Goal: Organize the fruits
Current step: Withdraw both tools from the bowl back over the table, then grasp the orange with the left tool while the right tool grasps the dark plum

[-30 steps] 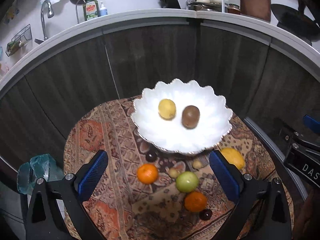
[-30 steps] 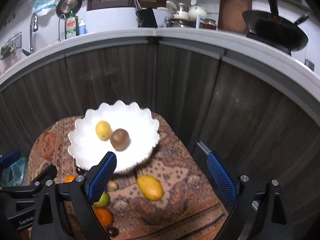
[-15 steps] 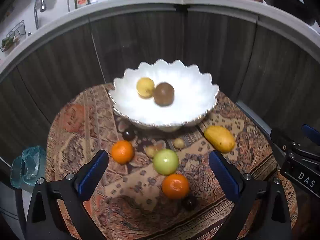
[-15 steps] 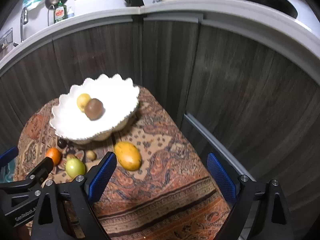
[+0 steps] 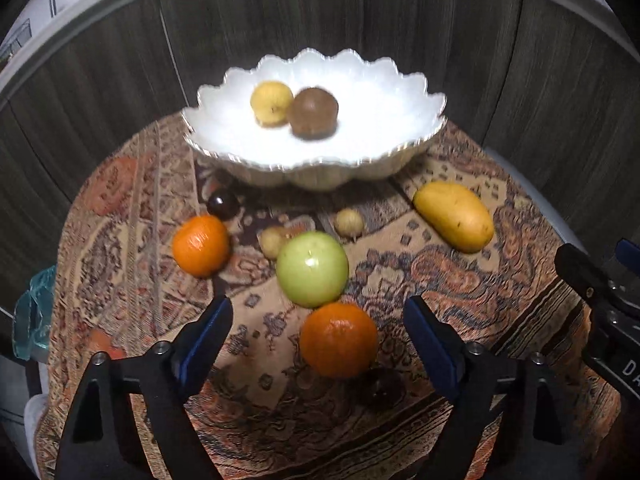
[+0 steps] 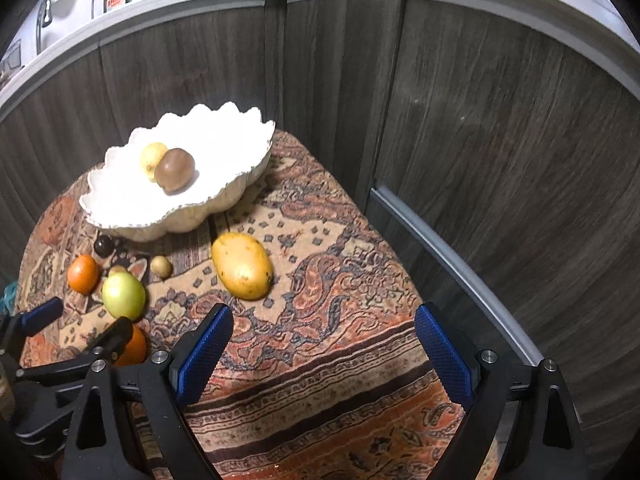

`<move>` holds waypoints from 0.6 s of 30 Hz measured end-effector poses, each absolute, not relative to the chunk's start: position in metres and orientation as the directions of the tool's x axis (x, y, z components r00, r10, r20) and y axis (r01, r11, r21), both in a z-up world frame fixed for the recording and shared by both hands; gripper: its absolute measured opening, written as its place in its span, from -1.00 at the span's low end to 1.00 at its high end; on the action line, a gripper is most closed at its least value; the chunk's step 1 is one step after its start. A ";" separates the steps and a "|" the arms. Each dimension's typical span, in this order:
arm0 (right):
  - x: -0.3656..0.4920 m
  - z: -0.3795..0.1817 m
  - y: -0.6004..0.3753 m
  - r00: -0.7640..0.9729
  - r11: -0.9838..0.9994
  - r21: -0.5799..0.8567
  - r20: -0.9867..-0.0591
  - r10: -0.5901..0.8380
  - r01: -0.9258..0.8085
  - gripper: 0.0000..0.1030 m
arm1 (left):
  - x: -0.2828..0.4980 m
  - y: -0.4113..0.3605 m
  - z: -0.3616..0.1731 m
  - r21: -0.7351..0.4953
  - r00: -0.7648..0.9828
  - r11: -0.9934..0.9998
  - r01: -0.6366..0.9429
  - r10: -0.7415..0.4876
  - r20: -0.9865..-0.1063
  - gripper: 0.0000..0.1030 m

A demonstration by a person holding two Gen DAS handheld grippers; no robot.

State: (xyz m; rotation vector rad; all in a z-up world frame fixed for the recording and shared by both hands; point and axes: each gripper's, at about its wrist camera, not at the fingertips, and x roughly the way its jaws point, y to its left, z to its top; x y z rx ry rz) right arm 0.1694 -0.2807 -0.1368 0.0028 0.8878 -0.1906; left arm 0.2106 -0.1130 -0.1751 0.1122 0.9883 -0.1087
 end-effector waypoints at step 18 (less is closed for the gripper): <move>0.178 -0.157 -0.276 0.570 0.987 -0.071 -0.809 -0.141 0.145 0.81 | 0.218 -0.116 -0.209 0.003 0.468 0.984 0.178 -0.082 -0.880 -0.13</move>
